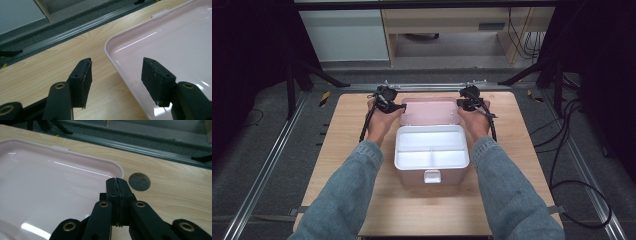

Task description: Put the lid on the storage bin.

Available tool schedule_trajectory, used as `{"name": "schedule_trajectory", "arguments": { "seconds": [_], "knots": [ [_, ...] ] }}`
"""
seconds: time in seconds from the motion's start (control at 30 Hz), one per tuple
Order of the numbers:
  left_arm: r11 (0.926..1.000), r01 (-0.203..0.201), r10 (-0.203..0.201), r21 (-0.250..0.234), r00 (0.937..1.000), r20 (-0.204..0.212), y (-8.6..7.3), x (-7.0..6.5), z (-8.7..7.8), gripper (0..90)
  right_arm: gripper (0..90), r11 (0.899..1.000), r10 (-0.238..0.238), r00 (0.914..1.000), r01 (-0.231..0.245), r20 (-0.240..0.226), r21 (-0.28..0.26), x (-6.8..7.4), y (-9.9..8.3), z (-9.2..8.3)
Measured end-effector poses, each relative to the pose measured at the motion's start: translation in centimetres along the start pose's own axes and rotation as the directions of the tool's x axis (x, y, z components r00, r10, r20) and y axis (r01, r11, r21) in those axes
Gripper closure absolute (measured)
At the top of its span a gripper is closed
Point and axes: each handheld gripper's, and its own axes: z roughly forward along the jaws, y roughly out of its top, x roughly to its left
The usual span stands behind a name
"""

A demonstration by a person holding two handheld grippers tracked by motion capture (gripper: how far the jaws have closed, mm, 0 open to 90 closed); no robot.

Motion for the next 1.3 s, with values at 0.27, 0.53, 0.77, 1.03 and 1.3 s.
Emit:
{"name": "schedule_trajectory", "arguments": {
  "seconds": [0.27,0.53,0.77,1.03,1.3],
  "knots": [
    [0.9997,0.018,-0.018,0.015,0.9998,-0.011,-0.1,0.1,0.7,42.9,72.6,1.000,0.023,0.9996,-0.023,-0.017,0.009,-0.1,-0.2,0.3],
    [0.9969,0.061,-0.061,0.049,0.9981,0.006,-0.4,0.2,1.9,57.7,68.3,0.999,0.034,0.9994,-0.033,-0.008,0.014,-0.1,-0.3,0.4],
    [0.9924,0.070,-0.073,0.101,0.9971,0.021,0.2,-0.2,2.0,71.1,63.0,0.999,0.034,0.9994,-0.034,-0.009,0.023,-0.1,-0.5,0.4],
    [0.9928,0.082,-0.084,0.087,0.9964,0.016,1.0,-0.9,1.7,76.6,57.3,0.997,0.058,0.9983,-0.058,-0.003,0.046,-0.1,-0.7,1.2],
    [0.9936,0.096,-0.096,0.059,0.9954,0.003,1.3,-1.1,1.1,79.0,67.7,0.993,0.113,0.9936,-0.113,0.001,0.038,-0.3,-0.7,1.0]
  ]
}}
